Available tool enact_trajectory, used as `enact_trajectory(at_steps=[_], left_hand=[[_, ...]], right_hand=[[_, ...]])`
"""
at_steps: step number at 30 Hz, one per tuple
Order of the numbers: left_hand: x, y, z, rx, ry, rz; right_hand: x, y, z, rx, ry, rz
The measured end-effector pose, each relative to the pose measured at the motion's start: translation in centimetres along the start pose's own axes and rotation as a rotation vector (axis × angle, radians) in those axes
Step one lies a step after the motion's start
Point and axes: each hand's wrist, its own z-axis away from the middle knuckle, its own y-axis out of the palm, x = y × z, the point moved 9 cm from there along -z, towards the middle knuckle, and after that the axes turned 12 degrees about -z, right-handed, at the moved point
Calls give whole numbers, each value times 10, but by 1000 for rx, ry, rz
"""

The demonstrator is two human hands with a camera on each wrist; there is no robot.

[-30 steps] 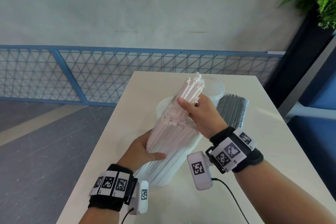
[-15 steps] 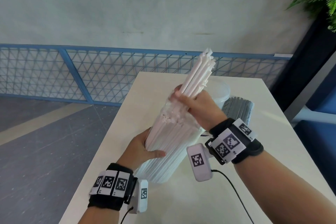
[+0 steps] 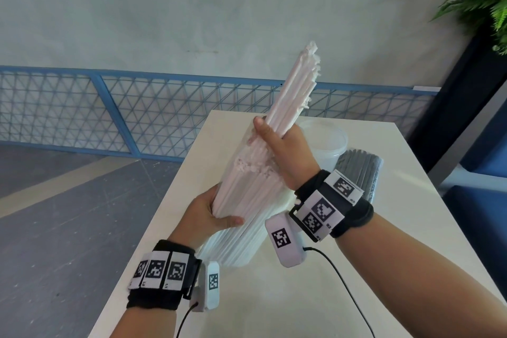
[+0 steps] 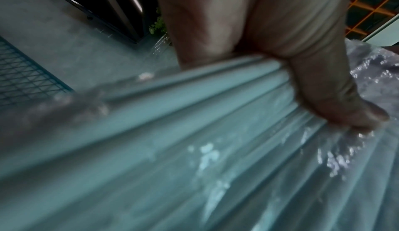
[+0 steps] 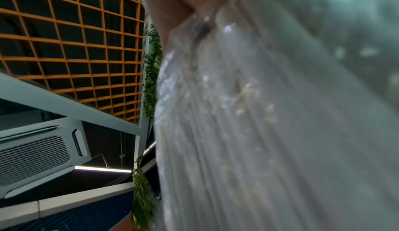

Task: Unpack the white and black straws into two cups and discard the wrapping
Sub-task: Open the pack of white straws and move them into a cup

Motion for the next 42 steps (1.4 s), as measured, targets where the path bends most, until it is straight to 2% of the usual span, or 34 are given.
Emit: enact_trajectory(at_steps=[3,5,10,17,21,27,30,33,38,42], left_hand=[[13,-4,7,-14,-42,-47],[21,-5,12,-22,-62,-52],[30,-14,15,-69,-97,-80],[52,-43,24,-247,-176,-47],[47,-42,21,-253,-158,-119],[54,-51,23,-359,-190,-91],[52,-52,21,-418,-202,-33],[48,-49,13,-439,-204,-2],[50,-46,2,-442,-210,3],[52,-45,0,-438,-207,10]], right_hand=[[9,-13,-12,-113,16,-243],[19,-22,-20,-146,-5,-315],[33,-40,-29,-227,-49,-372],[46,-67,-41,-308,-142,-376],[46,-68,-40,-328,-186,-335],[69,-90,-42,-432,-335,-353],[64,-86,-44,-413,-319,-143],[24,-71,-41,-357,-208,151],[-47,-71,-34,-298,-29,337],[-74,-82,-27,-296,87,458]])
